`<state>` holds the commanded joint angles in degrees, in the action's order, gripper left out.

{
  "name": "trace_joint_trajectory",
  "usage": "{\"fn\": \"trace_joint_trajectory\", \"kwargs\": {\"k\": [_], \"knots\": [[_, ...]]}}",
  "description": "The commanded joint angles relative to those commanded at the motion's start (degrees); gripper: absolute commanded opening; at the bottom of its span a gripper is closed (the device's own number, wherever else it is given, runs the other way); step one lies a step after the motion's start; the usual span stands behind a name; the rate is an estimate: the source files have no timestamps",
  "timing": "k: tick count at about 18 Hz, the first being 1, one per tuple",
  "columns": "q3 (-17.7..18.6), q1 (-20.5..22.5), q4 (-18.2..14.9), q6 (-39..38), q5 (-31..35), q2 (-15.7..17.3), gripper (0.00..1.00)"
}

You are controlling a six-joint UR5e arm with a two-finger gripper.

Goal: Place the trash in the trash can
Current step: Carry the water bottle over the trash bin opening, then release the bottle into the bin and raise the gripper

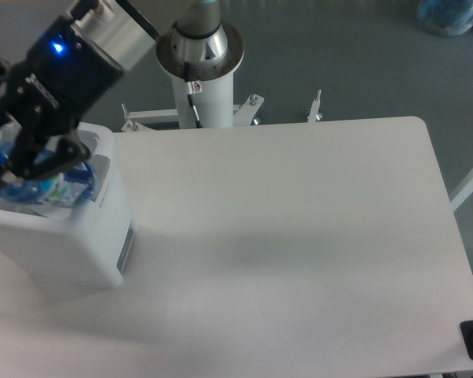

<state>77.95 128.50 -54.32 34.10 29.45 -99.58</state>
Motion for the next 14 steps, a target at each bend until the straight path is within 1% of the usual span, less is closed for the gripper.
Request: {"fn": "trace_joint_trajectory", "kwargs": {"k": [3, 7, 8, 9, 10, 11, 14], "knots": [[1.58, -1.58, 0.18, 0.62, -0.27, 0.0, 0.28], [4.83, -2.64, 0.62, 1.23, -0.36, 0.52, 0.31], [5.8, -2.64, 0.62, 2.8, -0.36, 1.05, 0.38], [6.42, -2.64, 0.62, 3.77, -0.36, 1.23, 0.52], [6.77, -2.64, 0.62, 4.74, -0.36, 1.23, 0.72], [7.3, -2.56, 0.62, 5.62, -0.36, 1.23, 1.0], [8.62, -2.2, 0.53, 5.98, -0.36, 1.32, 1.0]]}}
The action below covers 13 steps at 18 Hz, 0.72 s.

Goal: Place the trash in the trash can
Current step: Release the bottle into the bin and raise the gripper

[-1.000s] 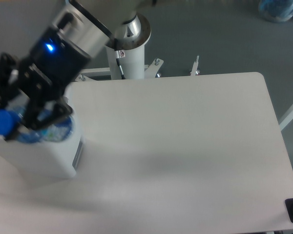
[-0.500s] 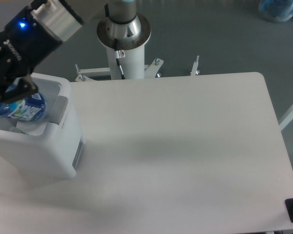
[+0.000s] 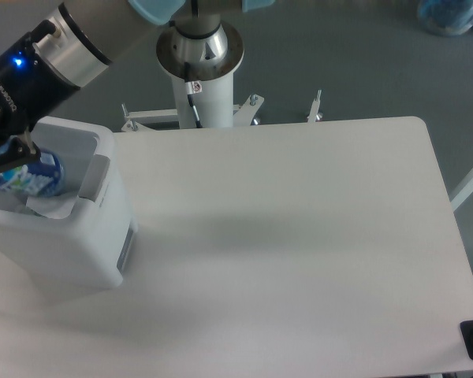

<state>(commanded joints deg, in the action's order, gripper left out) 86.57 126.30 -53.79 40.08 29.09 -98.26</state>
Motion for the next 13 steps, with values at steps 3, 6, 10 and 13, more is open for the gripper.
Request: {"fn": "trace_joint_trajectory", "kwargs": {"k": [3, 6, 10, 13], "knots": [[0.44, 0.53, 0.0, -0.09, 0.0, 0.44, 1.0], [0.62, 3.95, -0.09, -0.44, 0.0, 1.58, 1.0], [1.41, 10.71, -0.09, -0.17, 0.0, 2.02, 1.0], [1.41, 16.07, -0.18, 0.09, 0.0, 1.41, 1.0]]}}
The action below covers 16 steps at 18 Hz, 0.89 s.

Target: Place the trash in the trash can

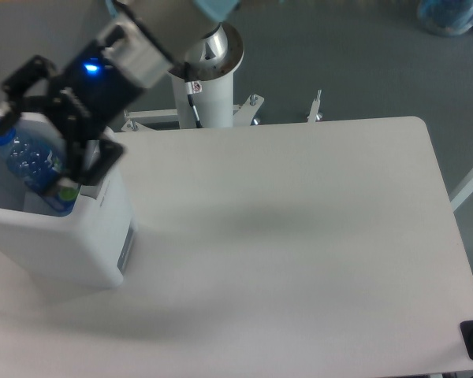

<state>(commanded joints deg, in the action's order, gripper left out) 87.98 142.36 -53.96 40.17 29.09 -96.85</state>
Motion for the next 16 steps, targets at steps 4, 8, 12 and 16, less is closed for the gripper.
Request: {"fn": "trace_joint_trajectory", "kwargs": {"k": [4, 8, 12, 16], "knots": [[1.05, 6.51, 0.09, 0.18, 0.09, -1.4, 1.0], [4.12, 10.82, 0.09, 4.73, 0.61, -3.34, 1.0], [9.57, 14.16, 0.35, 11.94, 1.57, -3.17, 1.0], [11.42, 14.79, 0.35, 15.81, 14.1, -3.26, 1.0]]}}
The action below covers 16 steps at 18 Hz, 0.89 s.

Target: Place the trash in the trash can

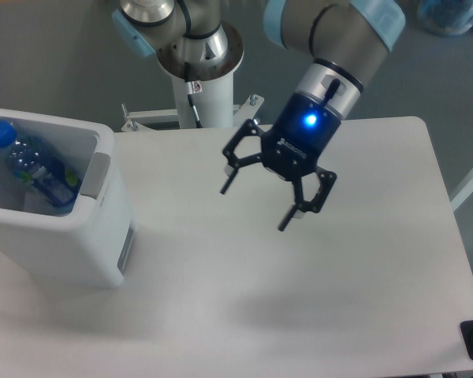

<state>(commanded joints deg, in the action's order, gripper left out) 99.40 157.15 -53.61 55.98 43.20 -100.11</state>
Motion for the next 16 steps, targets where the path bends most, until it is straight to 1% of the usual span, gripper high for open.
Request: {"fn": "trace_joint_trajectory", "kwargs": {"k": [4, 6, 10, 11, 13, 16], "knots": [[0.26, -1.05, -0.09, 4.74, 15.74, 0.0, 1.0], [0.7, -2.98, -0.09, 8.34, 21.03, -0.52, 1.0], [2.28, -4.57, -0.26, 11.51, 30.87, -0.62, 1.0], [3.07, -5.27, -0.26, 14.04, 32.37, -0.62, 1.0], [4.3, -5.36, -0.18, 19.84, 32.57, -0.09, 1.0], [4.49, -5.45, -0.18, 20.66, 32.65, 0.0, 1.0]]}}
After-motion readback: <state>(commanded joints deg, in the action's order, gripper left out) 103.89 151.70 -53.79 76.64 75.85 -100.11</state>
